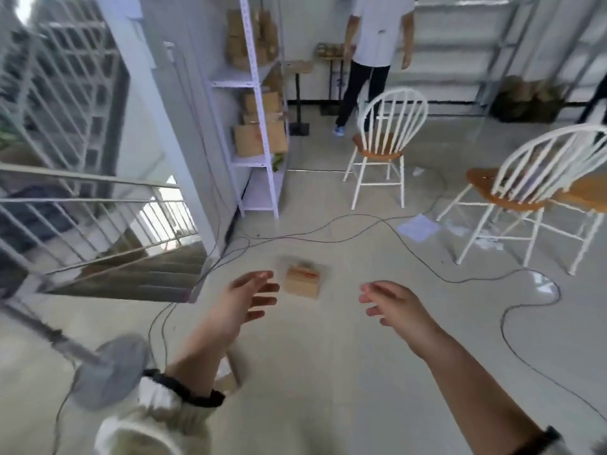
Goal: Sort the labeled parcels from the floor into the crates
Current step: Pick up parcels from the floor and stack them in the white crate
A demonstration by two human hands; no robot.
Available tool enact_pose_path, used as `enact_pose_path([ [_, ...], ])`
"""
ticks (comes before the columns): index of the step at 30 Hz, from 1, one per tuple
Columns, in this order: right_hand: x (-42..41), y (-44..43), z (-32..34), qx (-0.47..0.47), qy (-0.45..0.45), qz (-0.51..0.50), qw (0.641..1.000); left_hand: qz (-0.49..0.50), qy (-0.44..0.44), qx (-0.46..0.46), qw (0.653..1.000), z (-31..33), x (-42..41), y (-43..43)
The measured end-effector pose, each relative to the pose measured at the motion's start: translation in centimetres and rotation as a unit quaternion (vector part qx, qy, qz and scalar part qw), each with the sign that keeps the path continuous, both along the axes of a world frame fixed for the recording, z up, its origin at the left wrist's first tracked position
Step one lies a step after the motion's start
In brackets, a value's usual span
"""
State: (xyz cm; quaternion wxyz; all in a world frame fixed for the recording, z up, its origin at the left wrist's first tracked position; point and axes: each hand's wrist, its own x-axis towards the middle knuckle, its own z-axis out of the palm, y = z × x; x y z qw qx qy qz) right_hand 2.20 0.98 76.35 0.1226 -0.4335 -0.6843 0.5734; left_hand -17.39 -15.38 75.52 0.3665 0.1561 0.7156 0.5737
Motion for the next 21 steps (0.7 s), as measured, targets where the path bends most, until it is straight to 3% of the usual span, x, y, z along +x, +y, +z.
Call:
enact_pose_path([
  [6, -8.8, 0.7, -2.6, -0.005, -0.035, 0.165, 0.986, 0.177, -0.033, -0.011, 0.984, -2.3, -2.2, -5.2],
  [12, -16.1, -3.3, -5.9, -0.045, -0.071, 0.303, 0.949, 0.300, -0.072, -0.039, 0.950, -5.4, -4.4, -11.0],
  [21, -27.7, -6.9, -13.5, -0.106, -0.104, 0.340, 0.929, 0.304, -0.129, -0.124, 0.936, -15.1, -11.8, -9.8],
])
